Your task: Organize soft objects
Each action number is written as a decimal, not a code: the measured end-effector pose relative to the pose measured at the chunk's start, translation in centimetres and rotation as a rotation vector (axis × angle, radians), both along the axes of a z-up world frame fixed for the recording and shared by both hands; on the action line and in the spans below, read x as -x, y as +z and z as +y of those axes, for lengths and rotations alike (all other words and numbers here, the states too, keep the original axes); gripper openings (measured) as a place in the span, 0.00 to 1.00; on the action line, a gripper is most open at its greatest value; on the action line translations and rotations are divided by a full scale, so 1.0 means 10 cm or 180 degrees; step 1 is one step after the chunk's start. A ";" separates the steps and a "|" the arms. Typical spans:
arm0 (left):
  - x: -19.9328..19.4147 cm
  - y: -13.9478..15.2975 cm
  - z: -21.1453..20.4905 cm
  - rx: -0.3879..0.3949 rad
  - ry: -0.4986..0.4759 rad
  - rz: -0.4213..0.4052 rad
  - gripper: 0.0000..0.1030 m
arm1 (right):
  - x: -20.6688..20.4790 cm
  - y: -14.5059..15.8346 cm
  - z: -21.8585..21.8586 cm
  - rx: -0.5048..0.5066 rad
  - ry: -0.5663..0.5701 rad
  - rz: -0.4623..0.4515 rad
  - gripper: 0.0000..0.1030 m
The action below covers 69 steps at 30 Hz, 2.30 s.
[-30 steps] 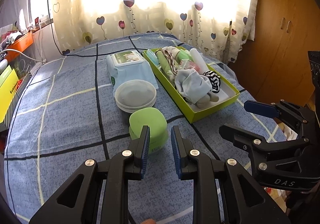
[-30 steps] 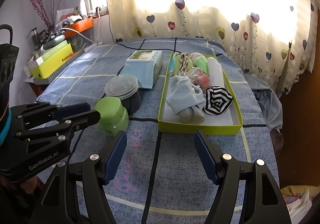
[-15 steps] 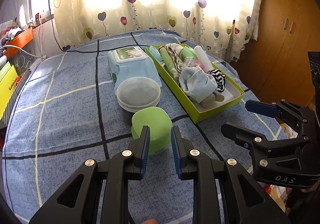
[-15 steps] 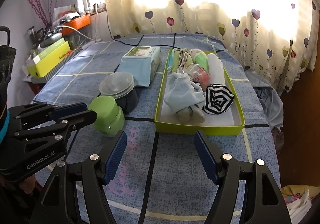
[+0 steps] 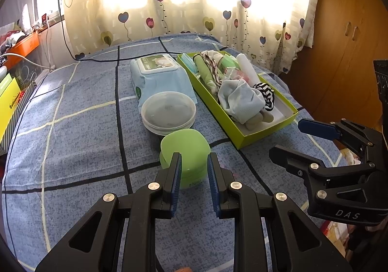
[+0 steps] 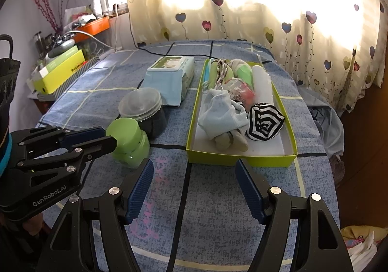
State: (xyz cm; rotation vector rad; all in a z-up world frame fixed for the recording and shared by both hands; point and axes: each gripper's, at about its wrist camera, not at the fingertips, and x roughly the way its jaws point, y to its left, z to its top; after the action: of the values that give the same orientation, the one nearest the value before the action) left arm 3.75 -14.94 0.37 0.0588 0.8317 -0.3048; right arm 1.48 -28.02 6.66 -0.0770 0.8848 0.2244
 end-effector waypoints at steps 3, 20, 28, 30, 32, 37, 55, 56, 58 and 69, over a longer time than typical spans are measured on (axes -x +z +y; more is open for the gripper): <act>-0.01 -0.01 0.00 -0.0007 -0.0004 0.0014 0.22 | 0.00 0.00 0.00 -0.0002 -0.0001 0.0000 0.68; -0.03 -0.03 0.00 0.0005 -0.0026 0.0034 0.22 | -0.04 -0.02 -0.01 0.0004 -0.0009 0.0008 0.68; -0.02 -0.02 0.01 0.0019 -0.0030 0.0022 0.22 | -0.05 -0.03 -0.02 0.0003 -0.0009 0.0006 0.68; -0.01 -0.01 0.01 0.0014 -0.0029 0.0019 0.22 | -0.04 -0.02 -0.02 0.0005 -0.0008 0.0005 0.69; -0.01 0.00 0.01 0.0019 -0.0032 0.0017 0.22 | -0.04 -0.02 -0.01 0.0004 -0.0008 0.0007 0.69; 0.00 0.01 0.02 0.0007 -0.0026 0.0018 0.22 | -0.04 -0.02 -0.01 0.0005 -0.0010 0.0008 0.69; 0.00 0.01 0.02 -0.0002 -0.0030 0.0026 0.22 | -0.04 -0.02 0.00 0.0005 -0.0010 0.0007 0.69; 0.00 0.01 0.02 0.0000 -0.0031 0.0025 0.22 | -0.04 -0.02 0.00 0.0007 -0.0012 0.0007 0.69; 0.00 0.01 0.02 0.0003 -0.0034 0.0026 0.22 | -0.04 -0.02 0.00 0.0004 -0.0010 0.0007 0.69; 0.00 0.01 0.02 -0.0001 -0.0034 0.0025 0.22 | -0.04 -0.02 -0.01 0.0007 -0.0011 0.0004 0.69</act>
State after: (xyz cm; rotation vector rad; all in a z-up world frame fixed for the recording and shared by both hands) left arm 3.76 -14.75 0.42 0.0625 0.8394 -0.3151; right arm 1.88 -28.09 6.47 -0.0775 0.8864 0.2204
